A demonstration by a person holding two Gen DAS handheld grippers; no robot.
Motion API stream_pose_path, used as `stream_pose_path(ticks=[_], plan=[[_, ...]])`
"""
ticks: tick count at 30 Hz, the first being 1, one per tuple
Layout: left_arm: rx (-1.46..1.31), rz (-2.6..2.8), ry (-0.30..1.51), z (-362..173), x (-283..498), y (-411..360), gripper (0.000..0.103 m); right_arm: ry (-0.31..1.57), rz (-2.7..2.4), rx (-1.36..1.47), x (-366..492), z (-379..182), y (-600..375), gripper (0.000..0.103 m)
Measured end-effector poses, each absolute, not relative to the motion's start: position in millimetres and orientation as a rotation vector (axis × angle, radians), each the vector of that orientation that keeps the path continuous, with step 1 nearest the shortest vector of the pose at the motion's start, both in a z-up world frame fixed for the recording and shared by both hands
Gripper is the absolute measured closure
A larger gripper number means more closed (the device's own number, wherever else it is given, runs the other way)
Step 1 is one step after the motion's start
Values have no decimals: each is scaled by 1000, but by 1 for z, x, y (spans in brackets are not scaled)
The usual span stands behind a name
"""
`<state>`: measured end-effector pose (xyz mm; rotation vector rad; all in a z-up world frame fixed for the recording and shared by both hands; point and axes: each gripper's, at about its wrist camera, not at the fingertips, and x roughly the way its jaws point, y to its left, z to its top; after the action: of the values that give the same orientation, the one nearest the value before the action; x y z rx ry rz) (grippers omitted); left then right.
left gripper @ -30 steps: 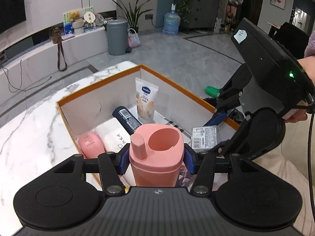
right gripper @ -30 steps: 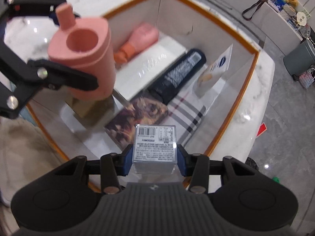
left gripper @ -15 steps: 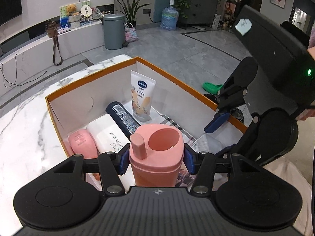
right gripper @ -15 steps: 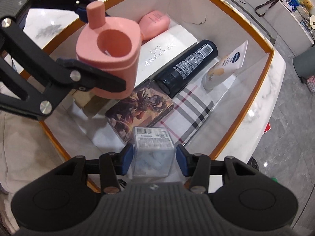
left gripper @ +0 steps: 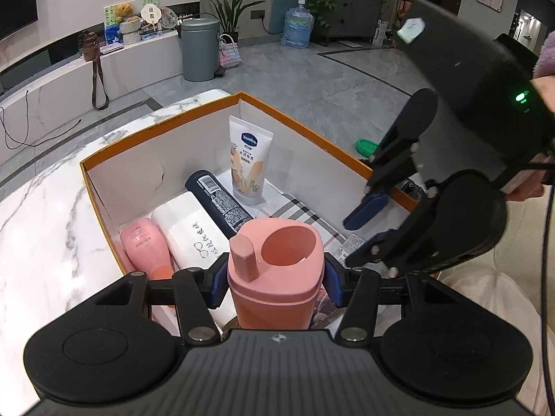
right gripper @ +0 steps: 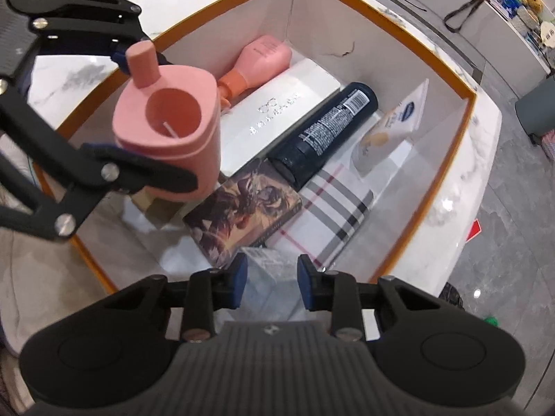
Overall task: Organize rigid objects
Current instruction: 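Lower the pink cup and clear cube box into the orange box and release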
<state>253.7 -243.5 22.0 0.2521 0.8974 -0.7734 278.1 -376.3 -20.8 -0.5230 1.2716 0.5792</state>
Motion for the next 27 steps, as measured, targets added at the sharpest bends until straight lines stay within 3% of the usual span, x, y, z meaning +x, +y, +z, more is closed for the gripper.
stream_pose_path(ticks=[7, 15, 18, 27], plan=[[244, -773, 903, 20, 256, -242, 41, 1334, 546, -551, 288, -23, -386, 101], [226, -788, 909, 19, 254, -243, 41, 1301, 538, -536, 289, -30, -384, 103], [225, -802, 915, 19, 253, -243, 41, 1331, 574, -550, 286, -31, -379, 93], [212, -808, 922, 18, 254, -245, 41, 1263, 539, -592, 285, -34, -375, 94]])
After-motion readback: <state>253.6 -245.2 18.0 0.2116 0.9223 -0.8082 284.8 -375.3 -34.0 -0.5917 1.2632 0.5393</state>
